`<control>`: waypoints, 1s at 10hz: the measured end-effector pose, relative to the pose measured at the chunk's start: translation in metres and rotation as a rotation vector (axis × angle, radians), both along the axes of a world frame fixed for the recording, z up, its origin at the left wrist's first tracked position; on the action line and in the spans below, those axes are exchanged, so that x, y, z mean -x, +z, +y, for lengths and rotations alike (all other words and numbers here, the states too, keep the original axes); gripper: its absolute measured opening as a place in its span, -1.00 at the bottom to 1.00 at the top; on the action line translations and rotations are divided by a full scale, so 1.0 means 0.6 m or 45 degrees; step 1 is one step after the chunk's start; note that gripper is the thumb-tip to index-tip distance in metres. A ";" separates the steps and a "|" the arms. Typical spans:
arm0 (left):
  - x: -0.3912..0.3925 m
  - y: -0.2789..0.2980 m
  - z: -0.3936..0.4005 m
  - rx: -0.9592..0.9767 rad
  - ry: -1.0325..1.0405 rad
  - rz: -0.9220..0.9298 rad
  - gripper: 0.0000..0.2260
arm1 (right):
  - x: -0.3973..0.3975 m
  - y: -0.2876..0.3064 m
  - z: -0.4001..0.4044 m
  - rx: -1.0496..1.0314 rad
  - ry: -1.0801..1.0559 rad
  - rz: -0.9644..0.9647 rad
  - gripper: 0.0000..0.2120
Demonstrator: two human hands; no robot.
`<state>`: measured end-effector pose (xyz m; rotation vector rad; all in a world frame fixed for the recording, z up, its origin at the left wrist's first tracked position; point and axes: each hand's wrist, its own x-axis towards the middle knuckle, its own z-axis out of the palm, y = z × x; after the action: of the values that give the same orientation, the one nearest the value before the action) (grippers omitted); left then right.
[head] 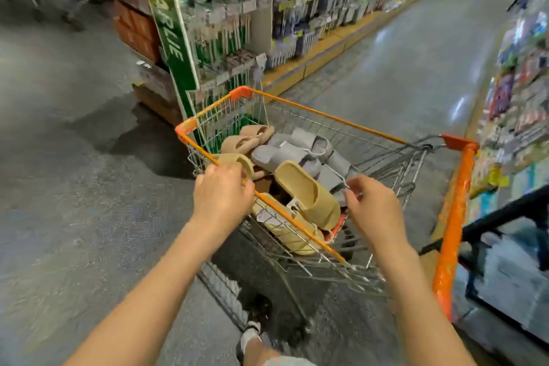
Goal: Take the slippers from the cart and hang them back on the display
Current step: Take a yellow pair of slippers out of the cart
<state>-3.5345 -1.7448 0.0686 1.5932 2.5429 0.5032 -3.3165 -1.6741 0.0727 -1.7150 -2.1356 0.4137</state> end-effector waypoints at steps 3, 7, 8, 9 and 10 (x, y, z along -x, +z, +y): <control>-0.035 -0.063 0.214 0.073 -0.349 -0.057 -0.79 | 0.033 -0.050 0.128 0.030 -0.226 0.068 -0.77; -0.113 -0.213 0.349 0.609 -0.928 -0.055 -0.79 | 0.009 -0.235 0.177 0.942 -0.669 0.135 -0.75; -0.122 -0.252 0.363 0.721 -0.947 -0.095 -0.76 | 0.011 -0.264 0.193 1.021 -0.697 0.046 -0.73; -0.129 -0.275 0.377 0.779 -1.021 -0.078 -0.77 | 0.009 -0.290 0.208 1.027 -0.706 -0.025 -0.71; -0.136 -0.295 0.381 0.832 -1.102 -0.022 -0.80 | 0.006 -0.310 0.223 1.127 -0.648 -0.097 -0.72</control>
<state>-3.4528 -1.5161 -0.1082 2.0782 1.4760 -0.3597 -3.3199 -1.5404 -0.1130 -2.6602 -1.5227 1.2721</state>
